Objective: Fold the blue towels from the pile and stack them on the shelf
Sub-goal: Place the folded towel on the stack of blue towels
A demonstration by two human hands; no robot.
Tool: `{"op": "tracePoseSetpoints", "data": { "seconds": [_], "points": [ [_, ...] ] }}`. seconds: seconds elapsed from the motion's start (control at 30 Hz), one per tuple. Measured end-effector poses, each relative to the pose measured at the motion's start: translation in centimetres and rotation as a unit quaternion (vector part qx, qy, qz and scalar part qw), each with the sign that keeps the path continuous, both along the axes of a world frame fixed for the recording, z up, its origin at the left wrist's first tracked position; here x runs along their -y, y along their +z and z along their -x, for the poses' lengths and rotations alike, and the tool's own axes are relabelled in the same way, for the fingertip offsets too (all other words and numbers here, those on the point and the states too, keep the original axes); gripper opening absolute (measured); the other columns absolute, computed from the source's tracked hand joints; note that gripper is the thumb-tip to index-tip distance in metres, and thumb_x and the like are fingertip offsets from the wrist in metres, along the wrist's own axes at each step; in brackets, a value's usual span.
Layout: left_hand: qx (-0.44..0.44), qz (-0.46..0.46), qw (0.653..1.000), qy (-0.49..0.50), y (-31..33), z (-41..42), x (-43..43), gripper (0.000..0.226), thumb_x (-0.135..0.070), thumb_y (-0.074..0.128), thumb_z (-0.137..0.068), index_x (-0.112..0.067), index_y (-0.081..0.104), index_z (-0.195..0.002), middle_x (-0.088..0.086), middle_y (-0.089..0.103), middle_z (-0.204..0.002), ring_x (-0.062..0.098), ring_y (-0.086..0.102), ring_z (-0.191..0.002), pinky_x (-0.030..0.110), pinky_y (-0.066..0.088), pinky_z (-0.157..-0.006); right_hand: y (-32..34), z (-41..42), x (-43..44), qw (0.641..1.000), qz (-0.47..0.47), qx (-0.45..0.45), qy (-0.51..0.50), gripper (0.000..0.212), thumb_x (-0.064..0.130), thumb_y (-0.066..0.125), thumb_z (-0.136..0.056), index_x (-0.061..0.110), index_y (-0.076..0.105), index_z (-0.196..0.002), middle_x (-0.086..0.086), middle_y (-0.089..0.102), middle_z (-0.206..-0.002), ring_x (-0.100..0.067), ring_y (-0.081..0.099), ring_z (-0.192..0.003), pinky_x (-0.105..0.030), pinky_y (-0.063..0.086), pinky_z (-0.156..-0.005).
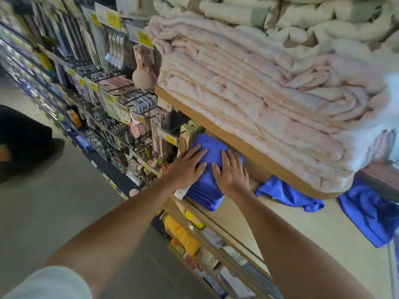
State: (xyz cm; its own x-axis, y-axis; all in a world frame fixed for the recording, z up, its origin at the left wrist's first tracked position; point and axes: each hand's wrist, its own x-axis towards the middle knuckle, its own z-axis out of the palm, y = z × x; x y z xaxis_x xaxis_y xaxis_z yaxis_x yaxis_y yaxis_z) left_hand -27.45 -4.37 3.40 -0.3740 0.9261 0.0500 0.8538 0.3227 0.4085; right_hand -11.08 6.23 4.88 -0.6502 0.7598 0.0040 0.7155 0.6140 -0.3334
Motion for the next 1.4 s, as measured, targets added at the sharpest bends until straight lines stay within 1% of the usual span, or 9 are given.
{"op": "tracePoseSetpoints", "data": {
  "seconds": [0.27,0.4,0.53,0.93,1.07,1.17,1.23,1.33,1.4],
  "points": [
    [-0.093,0.064,0.993,-0.015,2.6,-0.5,0.2,0.06,-0.057,0.024,-0.104,-0.037,0.016,-0.159,-0.008,0.008,-0.17,0.026,0.009,-0.156,0.054,0.021,-0.122,3.5,-1.5,-0.3,0.992,0.068,-0.108,0.023,0.056,0.049,0.043,-0.104,0.02,0.044,-0.152,-0.007,0.045,-0.156,-0.03,0.04,-0.143,-0.046,0.034,-0.116],
    [-0.2,-0.158,0.966,-0.045,5.8,-4.6,1.3,0.03,-0.023,0.054,-0.094,-0.026,0.07,-0.119,0.0,0.057,-0.14,0.028,0.045,-0.137,0.051,0.04,-0.107,3.0,-8.5,-0.9,0.965,0.038,-0.261,0.001,0.017,0.021,0.055,-0.102,0.012,0.07,-0.101,-0.005,0.07,-0.1,-0.025,0.065,-0.1,-0.04,0.05,-0.09],
    [-0.176,-0.299,0.927,-0.14,6.6,-12.9,-0.5,0.019,-0.015,0.056,-0.084,-0.025,0.072,-0.086,-0.009,0.067,-0.102,0.02,0.058,-0.1,0.036,0.046,-0.082,-1.2,-18.0,-1.5,0.964,0.059,-0.246,-0.084,0.016,0.016,0.058,-0.1,0.019,0.071,-0.091,0.0,0.065,-0.096,-0.023,0.066,-0.092,-0.039,0.052,-0.082],
    [-0.071,0.034,0.982,-0.173,-1.7,-25.0,-15.9,0.063,-0.026,0.056,-0.096,-0.015,0.037,-0.154,0.005,0.035,-0.162,0.02,0.037,-0.145,0.033,0.026,-0.119,-6.6,-36.6,-2.2,0.956,-0.128,-0.043,-0.262,0.038,0.036,0.051,-0.099,0.016,0.062,-0.13,-0.004,0.059,-0.138,-0.025,0.056,-0.125,-0.042,0.043,-0.108],
    [-0.107,0.035,0.987,-0.112,-1.9,-26.2,-17.4,0.041,-0.031,0.056,-0.096,-0.025,0.057,-0.137,0.003,0.063,-0.133,0.026,0.057,-0.122,0.038,0.044,-0.1,-6.8,-36.4,-2.6,0.952,-0.141,-0.041,-0.269,0.038,0.041,0.046,-0.097,0.022,0.059,-0.128,0.002,0.057,-0.136,-0.02,0.053,-0.123,-0.04,0.041,-0.109],
    [0.158,0.042,0.978,-0.133,0.1,-29.1,-15.5,0.022,-0.025,0.052,-0.087,-0.013,0.065,-0.075,0.01,0.063,-0.075,0.027,0.057,-0.075,0.037,0.048,-0.075,-7.1,-36.8,-2.6,0.951,-0.142,-0.046,-0.272,0.037,0.043,0.043,-0.099,0.024,0.059,-0.126,0.005,0.057,-0.136,-0.019,0.052,-0.123,-0.039,0.039,-0.109],
    [0.391,0.061,0.91,-0.12,1.4,-30.6,-13.0,0.024,-0.029,0.055,-0.079,-0.013,0.051,-0.062,0.009,0.047,-0.064,0.021,0.045,-0.067,0.032,0.039,-0.066,-7.0,-36.8,-2.7,0.949,-0.133,-0.069,-0.277,0.036,0.045,0.039,-0.101,0.027,0.06,-0.124,0.008,0.059,-0.132,-0.016,0.053,-0.121,-0.037,0.039,-0.108],
    [0.652,0.189,0.724,-0.124,1.9,-30.3,-8.9,0.035,-0.045,0.064,-0.093,-0.015,0.078,-0.105,0.008,0.075,-0.105,0.025,0.071,-0.094,0.031,0.057,-0.084,-6.7,-37.1,-2.7,0.938,-0.079,-0.193,-0.278,0.032,0.04,0.037,-0.102,0.027,0.063,-0.115,0.01,0.066,-0.116,-0.014,0.059,-0.108,-0.032,0.042,-0.096],
    [0.654,0.215,0.705,-0.169,1.6,-28.8,-6.7,0.037,-0.04,0.066,-0.096,-0.025,0.067,-0.13,0.011,0.068,-0.13,0.03,0.068,-0.113,0.039,0.055,-0.095,-6.2,-37.4,-3.0,0.911,-0.021,-0.275,-0.305,0.027,0.032,0.043,-0.103,0.025,0.061,-0.121,0.006,0.065,-0.119,-0.016,0.062,-0.106,-0.03,0.044,-0.089]
  ]
}}
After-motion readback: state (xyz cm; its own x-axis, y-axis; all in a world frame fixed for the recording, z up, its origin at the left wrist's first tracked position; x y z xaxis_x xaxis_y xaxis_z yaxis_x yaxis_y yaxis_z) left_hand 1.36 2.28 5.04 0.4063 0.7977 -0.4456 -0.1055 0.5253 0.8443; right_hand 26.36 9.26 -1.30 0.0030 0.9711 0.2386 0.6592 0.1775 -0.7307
